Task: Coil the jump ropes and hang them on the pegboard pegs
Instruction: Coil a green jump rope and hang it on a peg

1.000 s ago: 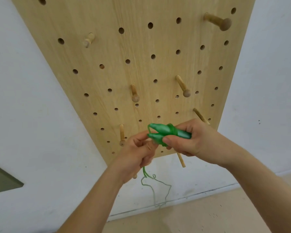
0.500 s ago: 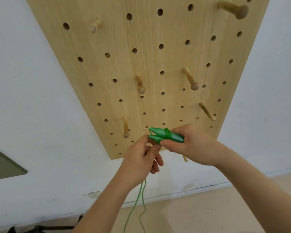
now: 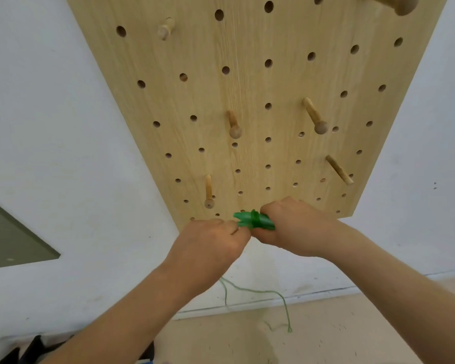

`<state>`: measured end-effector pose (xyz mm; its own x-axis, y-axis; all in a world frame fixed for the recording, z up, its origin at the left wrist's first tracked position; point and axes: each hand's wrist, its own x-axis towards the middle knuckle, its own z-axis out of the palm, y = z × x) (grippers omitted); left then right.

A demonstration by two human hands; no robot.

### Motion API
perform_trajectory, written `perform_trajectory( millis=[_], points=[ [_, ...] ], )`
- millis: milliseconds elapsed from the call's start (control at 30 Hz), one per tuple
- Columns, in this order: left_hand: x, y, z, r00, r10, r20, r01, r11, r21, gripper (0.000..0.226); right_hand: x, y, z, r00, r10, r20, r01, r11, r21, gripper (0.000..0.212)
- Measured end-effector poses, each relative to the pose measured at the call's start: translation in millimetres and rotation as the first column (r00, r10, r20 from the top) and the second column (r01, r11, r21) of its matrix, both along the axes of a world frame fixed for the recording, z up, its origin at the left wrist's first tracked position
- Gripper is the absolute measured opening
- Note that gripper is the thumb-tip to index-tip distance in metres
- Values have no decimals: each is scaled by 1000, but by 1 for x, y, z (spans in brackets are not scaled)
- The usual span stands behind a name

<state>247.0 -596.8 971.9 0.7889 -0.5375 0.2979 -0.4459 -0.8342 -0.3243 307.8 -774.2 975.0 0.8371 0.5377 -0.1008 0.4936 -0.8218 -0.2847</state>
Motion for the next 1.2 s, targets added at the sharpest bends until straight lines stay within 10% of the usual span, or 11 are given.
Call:
perform_trajectory(
  millis=[333, 467, 733, 933, 1200],
  points=[
    [19, -4, 42, 928, -54, -369, -3, 988, -152, 16, -11, -1, 12, 954, 155, -257, -165, 986, -19, 16],
    [25, -8, 50, 804, -65, -591, -49, 984, -174, 18, -21, 0, 21, 953, 157, -259, -194, 973, -124, 42],
    [51, 6, 70, 626, -224, -747, -166, 898, -408, 5, -20, -12, 26, 976, 133, -174, -56, 920, 388, 42],
    [56, 11, 59, 245, -672, -699, -592, 467, -657, 26, -29, -11, 34, 959, 101, -263, 174, 524, 834, 55],
    [31, -30, -1, 665, -607, -435, -667, -221, -711, 19, -17, 0, 11, 872, -126, -472, 486, 115, 866, 41]
  ],
)
